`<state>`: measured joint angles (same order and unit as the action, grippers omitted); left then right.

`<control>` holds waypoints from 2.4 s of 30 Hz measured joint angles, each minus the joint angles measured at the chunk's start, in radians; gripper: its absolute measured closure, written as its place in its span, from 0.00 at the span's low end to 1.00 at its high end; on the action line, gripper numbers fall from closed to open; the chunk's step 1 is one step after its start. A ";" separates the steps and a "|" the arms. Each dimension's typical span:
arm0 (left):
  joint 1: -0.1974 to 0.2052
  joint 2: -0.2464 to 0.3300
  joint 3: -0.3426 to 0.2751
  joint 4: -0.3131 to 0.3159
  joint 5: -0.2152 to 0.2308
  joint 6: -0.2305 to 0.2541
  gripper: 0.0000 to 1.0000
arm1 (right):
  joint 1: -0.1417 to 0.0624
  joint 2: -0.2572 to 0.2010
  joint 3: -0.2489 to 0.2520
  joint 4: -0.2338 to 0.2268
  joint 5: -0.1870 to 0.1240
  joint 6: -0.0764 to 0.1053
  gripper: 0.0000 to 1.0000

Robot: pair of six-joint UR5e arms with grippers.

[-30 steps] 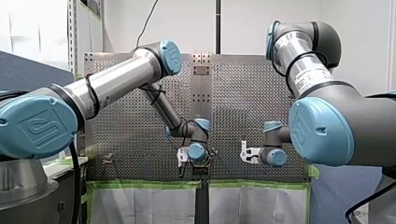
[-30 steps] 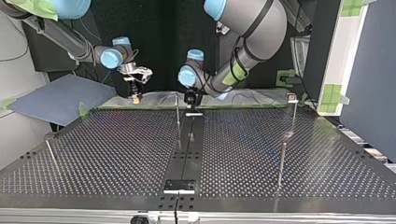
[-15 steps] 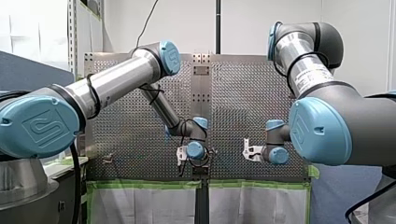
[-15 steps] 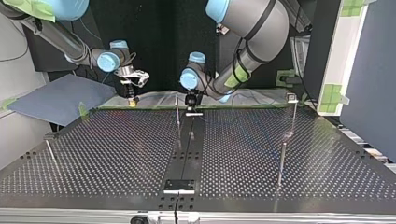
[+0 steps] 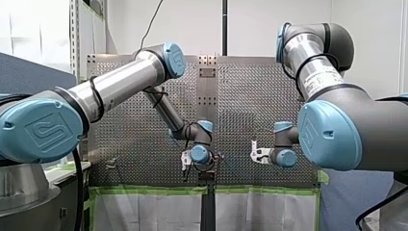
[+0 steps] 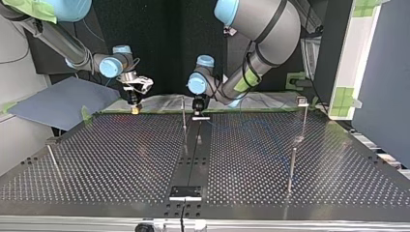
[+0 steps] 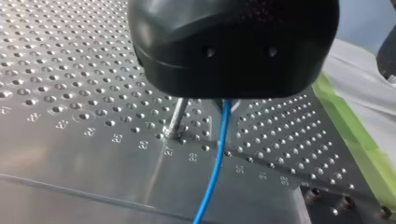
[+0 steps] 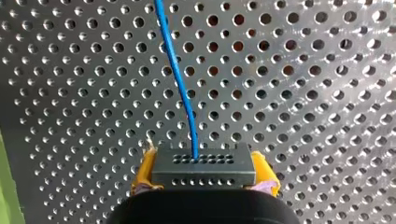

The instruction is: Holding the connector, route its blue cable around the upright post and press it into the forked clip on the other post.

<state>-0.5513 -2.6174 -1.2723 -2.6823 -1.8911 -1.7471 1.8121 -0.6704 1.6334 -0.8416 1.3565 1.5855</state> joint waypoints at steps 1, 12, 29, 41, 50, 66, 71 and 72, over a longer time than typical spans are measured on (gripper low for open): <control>0.001 0.000 0.000 -0.003 0.002 0.000 0.94 | -0.001 0.000 -0.001 -0.001 0.002 0.000 1.00; 0.003 0.001 0.000 -0.024 0.015 -0.001 0.94 | -0.004 0.002 -0.011 0.005 0.007 0.001 1.00; -0.003 0.010 0.000 -0.066 -0.056 0.013 0.37 | 0.005 0.006 -0.012 0.015 0.003 0.001 1.00; -0.030 0.020 -0.035 -0.122 -0.045 0.024 0.00 | 0.006 0.008 -0.012 0.022 0.001 0.001 1.00; -0.036 0.076 -0.103 -0.074 0.022 0.025 0.00 | 0.006 0.008 -0.012 0.029 -0.002 0.001 1.00; -0.069 0.114 -0.184 -0.057 0.097 0.030 0.00 | 0.007 0.009 -0.013 0.054 -0.003 0.001 1.00; -0.073 0.115 -0.184 -0.052 0.095 0.031 0.00 | 0.008 0.009 -0.013 0.056 -0.003 0.001 1.00; -0.074 0.115 -0.185 -0.050 0.094 0.032 0.00 | 0.008 0.010 -0.012 0.057 -0.003 0.001 1.00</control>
<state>-0.6251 -2.5027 -1.4569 -2.7321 -1.7970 -1.7156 1.8199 -0.6608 1.6210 -0.7849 1.3531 1.5864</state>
